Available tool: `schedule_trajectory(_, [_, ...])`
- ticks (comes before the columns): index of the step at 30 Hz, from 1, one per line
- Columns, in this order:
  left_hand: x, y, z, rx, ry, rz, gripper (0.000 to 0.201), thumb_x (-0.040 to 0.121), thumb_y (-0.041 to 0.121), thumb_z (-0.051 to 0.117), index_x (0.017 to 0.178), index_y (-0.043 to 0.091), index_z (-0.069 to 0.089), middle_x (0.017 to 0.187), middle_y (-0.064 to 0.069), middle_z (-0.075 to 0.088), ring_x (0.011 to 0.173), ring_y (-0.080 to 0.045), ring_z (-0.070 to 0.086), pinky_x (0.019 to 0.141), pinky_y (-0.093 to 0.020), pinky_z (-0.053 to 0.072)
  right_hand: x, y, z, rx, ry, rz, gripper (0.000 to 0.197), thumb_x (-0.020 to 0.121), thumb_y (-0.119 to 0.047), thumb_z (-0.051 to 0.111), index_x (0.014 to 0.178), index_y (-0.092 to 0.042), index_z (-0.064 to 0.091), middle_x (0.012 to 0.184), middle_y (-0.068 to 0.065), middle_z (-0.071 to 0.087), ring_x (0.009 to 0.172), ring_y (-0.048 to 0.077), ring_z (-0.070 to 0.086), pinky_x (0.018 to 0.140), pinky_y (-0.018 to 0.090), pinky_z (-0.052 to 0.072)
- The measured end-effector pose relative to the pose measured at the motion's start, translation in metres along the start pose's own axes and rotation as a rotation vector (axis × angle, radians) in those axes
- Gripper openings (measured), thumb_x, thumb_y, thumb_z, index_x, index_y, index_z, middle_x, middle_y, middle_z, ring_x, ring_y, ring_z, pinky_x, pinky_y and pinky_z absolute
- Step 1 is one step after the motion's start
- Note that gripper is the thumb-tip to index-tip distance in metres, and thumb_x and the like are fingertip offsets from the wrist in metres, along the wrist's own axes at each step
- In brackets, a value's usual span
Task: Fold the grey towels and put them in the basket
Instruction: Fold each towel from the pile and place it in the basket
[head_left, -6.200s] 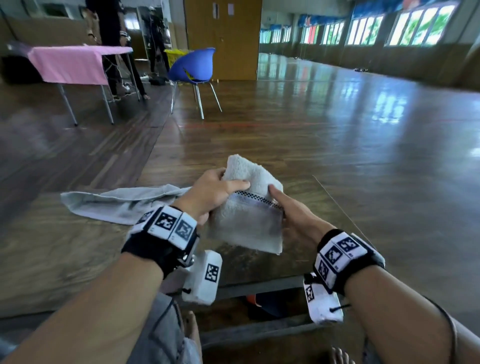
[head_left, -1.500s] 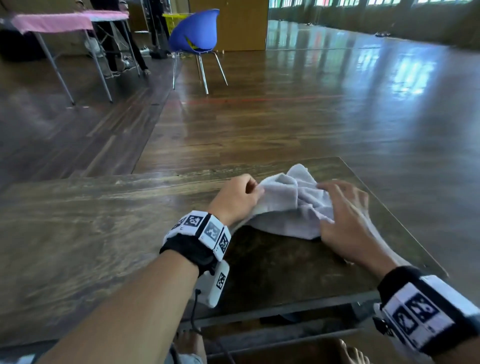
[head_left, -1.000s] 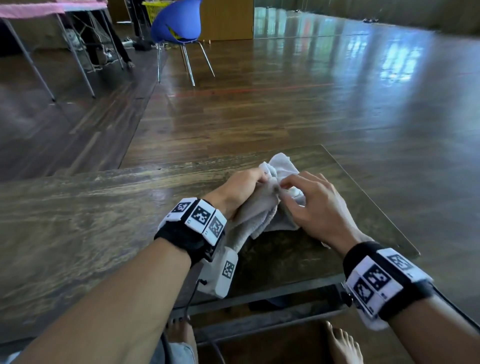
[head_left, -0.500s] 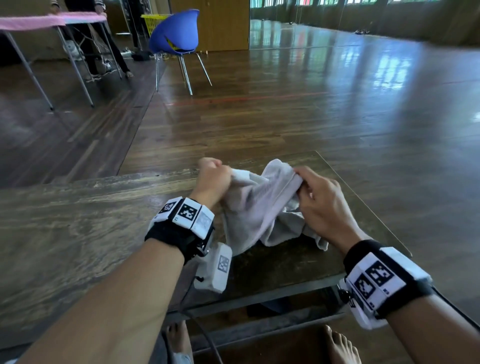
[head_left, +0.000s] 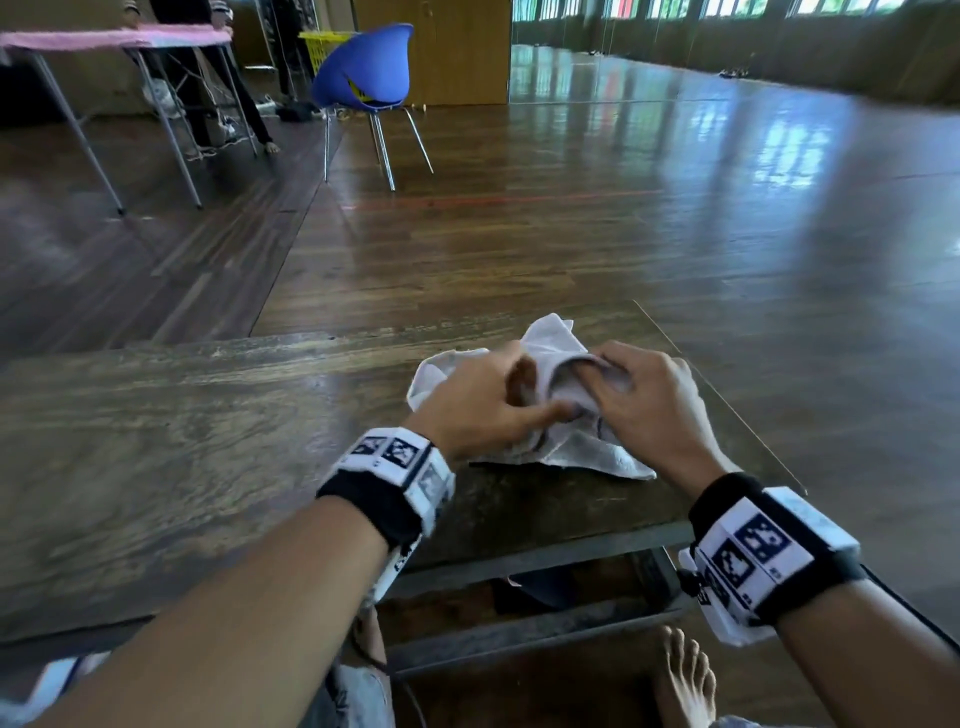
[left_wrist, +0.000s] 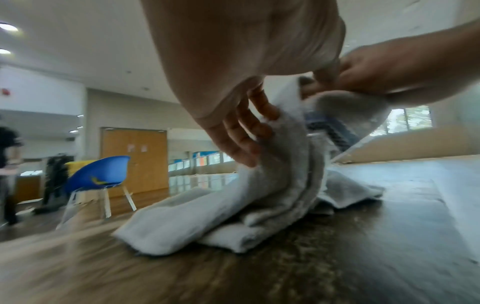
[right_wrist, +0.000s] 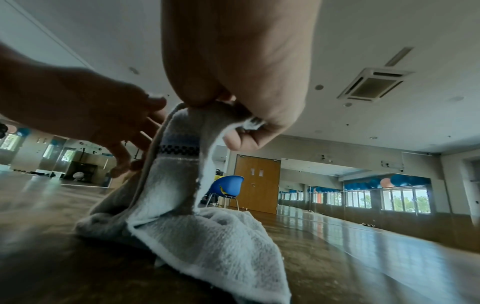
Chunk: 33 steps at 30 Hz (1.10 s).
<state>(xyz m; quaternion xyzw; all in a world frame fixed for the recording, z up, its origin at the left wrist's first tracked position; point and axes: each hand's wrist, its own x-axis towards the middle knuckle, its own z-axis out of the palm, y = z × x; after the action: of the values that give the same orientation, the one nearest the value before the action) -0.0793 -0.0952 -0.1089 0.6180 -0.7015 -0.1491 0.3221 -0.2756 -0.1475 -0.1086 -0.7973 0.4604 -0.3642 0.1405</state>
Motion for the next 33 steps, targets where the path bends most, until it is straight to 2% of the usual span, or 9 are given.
schedule_trajectory(3, [0.005,0.012,0.021,0.106,-0.041,-0.011,0.05,0.079,0.053,0.069,0.112,0.019,0.054,0.092,0.001,0.07,0.085,-0.02,0.067,0.074,-0.037,0.054,-0.001,-0.005,0.003,0.029,-0.054,-0.046,0.03,0.087,-0.065,0.058,0.092,-0.039,0.071,0.073,-0.009,0.07,0.073,0.011,0.065,0.067,0.039,0.055])
schedule_trajectory(6, [0.014,0.011,0.024,0.065,0.02,-0.003,0.03,0.086,0.03,0.065,0.111,0.014,0.059,0.098,-0.006,0.07,0.09,-0.029,0.065,0.079,-0.045,0.053,0.001,-0.003,-0.003,0.066,-0.067,-0.057,0.03,0.086,-0.064,0.059,0.091,-0.039,0.074,0.076,-0.008,0.072,0.075,0.014,0.067,0.069,0.041,0.056])
schedule_trajectory(10, [0.021,0.007,0.018,0.011,0.048,0.037,0.022,0.077,0.027,0.08,0.074,0.013,0.063,0.074,0.0,0.067,0.07,-0.02,0.061,0.07,-0.041,0.052,0.006,0.008,-0.018,0.115,0.017,-0.051,0.026,0.088,-0.052,0.068,0.086,-0.028,0.077,0.072,-0.007,0.072,0.071,0.014,0.067,0.068,0.038,0.055])
schedule_trajectory(14, [0.023,-0.004,0.004,0.009,0.128,-0.008,0.018,0.077,0.027,0.079,0.071,0.027,0.063,0.067,0.013,0.063,0.058,0.004,0.054,0.063,-0.029,0.047,0.01,0.018,-0.028,0.129,0.077,-0.028,0.008,0.087,-0.032,0.076,0.082,-0.026,0.078,0.073,-0.012,0.073,0.075,0.007,0.067,0.071,0.026,0.049])
schedule_trajectory(19, [0.019,-0.005,-0.004,-0.027,0.321,-0.102,0.011,0.091,0.022,0.059,0.084,0.028,0.052,0.069,0.01,0.061,0.065,-0.006,0.061,0.061,-0.033,0.052,0.006,0.023,-0.033,0.055,-0.165,-0.103,0.017,0.089,-0.02,0.074,0.074,-0.024,0.069,0.069,-0.009,0.063,0.069,0.001,0.056,0.064,0.016,0.037])
schedule_trajectory(22, [0.017,-0.008,-0.012,0.016,0.364,-0.131,0.011,0.091,0.014,0.054,0.093,0.024,0.049,0.069,0.004,0.059,0.066,-0.021,0.06,0.062,-0.042,0.052,0.007,0.03,-0.038,0.057,-0.122,-0.037,0.021,0.092,-0.017,0.069,0.073,-0.025,0.067,0.06,-0.009,0.058,0.06,-0.002,0.052,0.058,0.017,0.037])
schedule_trajectory(28, [0.015,-0.018,-0.023,0.191,0.309,-0.22,0.02,0.098,0.039,0.05,0.09,0.021,0.053,0.08,0.0,0.063,0.077,-0.027,0.061,0.065,-0.042,0.05,0.021,0.039,-0.042,0.19,0.179,0.047,0.019,0.094,-0.02,0.067,0.077,-0.029,0.069,0.061,-0.016,0.065,0.056,0.0,0.058,0.054,0.007,0.042])
schedule_trajectory(31, [0.016,-0.024,-0.027,0.265,0.324,-0.273,0.039,0.099,0.052,0.045,0.082,0.019,0.053,0.076,0.0,0.061,0.072,-0.026,0.059,0.061,-0.04,0.048,0.024,0.038,-0.038,0.329,0.198,0.124,0.013,0.095,-0.021,0.067,0.086,-0.027,0.075,0.07,0.0,0.073,0.068,0.025,0.072,0.07,0.041,0.063])
schedule_trajectory(33, [0.015,-0.026,-0.032,0.27,0.359,-0.302,0.05,0.095,0.062,0.046,0.072,0.018,0.046,0.065,0.002,0.052,0.06,-0.02,0.05,0.051,-0.034,0.036,0.026,0.038,-0.038,0.408,0.228,0.143,0.016,0.096,-0.024,0.066,0.085,-0.031,0.075,0.069,0.001,0.073,0.068,0.02,0.073,0.066,0.038,0.064])
